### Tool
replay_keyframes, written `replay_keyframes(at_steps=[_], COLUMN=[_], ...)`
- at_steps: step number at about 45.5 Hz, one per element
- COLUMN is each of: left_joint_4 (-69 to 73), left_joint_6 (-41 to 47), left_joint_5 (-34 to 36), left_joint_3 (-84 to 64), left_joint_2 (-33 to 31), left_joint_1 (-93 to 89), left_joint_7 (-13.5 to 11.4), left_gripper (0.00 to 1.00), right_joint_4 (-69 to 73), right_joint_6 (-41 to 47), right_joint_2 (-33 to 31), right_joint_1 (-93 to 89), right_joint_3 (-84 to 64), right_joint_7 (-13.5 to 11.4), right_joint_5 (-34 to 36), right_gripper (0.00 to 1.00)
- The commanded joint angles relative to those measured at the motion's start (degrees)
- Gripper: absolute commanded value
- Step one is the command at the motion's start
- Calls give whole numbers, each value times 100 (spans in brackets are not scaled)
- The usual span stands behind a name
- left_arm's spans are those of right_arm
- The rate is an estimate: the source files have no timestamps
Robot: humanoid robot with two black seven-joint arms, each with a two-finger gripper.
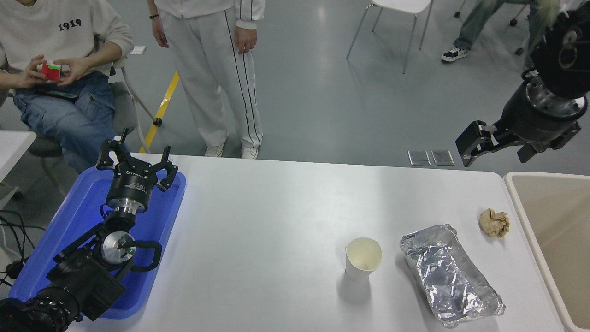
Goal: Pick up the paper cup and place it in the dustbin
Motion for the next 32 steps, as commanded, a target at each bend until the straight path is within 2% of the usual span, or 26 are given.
replay_keyframes(at_steps=[1, 21, 32], left_joint_4=[0, 0, 0], left_joint_6=[-9, -10, -10], left_joint_5=[1, 1, 1], left_joint_3=[-1, -1, -1], left_joint_2=[-6, 3, 3], left_joint_1=[0, 0, -9], left_joint_7=[0, 0, 0], left_gripper=[100, 100, 100], right_joint_4=[241, 241, 223], right_joint_6=[27, 27, 27], right_joint_2=[267, 293, 293], right_joint_1=[243, 164, -266], right_joint_3=[31, 206, 1041], right_joint_7=[-7, 2, -6], right_joint_5=[16, 16, 8], right_gripper=[100, 100, 100])
